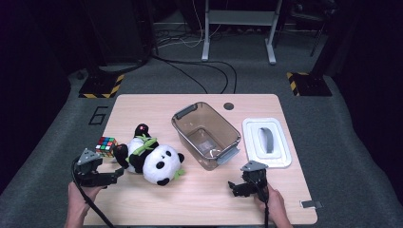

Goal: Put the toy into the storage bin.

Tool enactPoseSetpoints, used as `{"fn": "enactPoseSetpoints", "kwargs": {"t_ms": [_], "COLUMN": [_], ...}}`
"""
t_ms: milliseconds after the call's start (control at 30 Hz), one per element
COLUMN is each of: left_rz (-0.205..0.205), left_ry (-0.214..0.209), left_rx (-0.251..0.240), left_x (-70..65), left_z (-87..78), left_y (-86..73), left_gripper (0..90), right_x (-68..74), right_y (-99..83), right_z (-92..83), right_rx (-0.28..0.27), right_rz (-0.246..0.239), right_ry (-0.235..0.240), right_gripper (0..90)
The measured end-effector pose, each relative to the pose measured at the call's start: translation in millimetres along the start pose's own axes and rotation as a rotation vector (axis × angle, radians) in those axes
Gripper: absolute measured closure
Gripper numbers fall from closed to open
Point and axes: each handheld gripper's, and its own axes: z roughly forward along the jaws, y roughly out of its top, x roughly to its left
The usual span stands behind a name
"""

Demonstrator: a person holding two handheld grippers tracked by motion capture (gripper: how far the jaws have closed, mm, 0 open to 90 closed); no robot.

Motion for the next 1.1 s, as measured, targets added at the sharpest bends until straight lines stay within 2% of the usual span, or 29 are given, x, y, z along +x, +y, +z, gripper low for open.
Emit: {"fn": "enactPoseSetpoints", "kwargs": {"t_ms": [167, 433, 533, 733, 900, 1100], "left_rz": [0.026, 0.051, 0.056, 0.068, 0.095, 0.129], "left_ry": [-0.013, -0.026, -0.026, -0.044, -0.049, -0.055], "left_rx": [-0.014, -0.023, -0.037, -0.031, -0.014, 0.038], "left_x": [-8.2, -17.8, -21.7, -27.0, -33.5, -40.2], "left_z": [-0.7, 2.6, 6.4, 18.4, 32.5, 51.1], "left_y": [19.0, 35.7, 41.6, 54.0, 66.5, 74.0], "left_gripper": [3.8, 3.3, 3.3, 2.7, 2.4, 3.7], "right_x": [-0.2, -0.5, -0.5, -0.5, -0.6, -0.2], "right_y": [-0.1, -0.2, -0.2, -0.2, -0.2, -0.3], "right_z": [-0.1, 0.0, 0.0, -0.1, 0.0, -0.2], "right_rx": [0.0, -0.002, -0.002, -0.002, -0.002, -0.001], "right_rz": [-0.001, -0.004, -0.005, -0.004, -0.005, 0.0], "right_ry": [0.001, 0.002, 0.002, 0.002, 0.002, 0.003], "right_gripper": [0.0, 0.0, 0.0, 0.0, 0.0, 0.0]}}
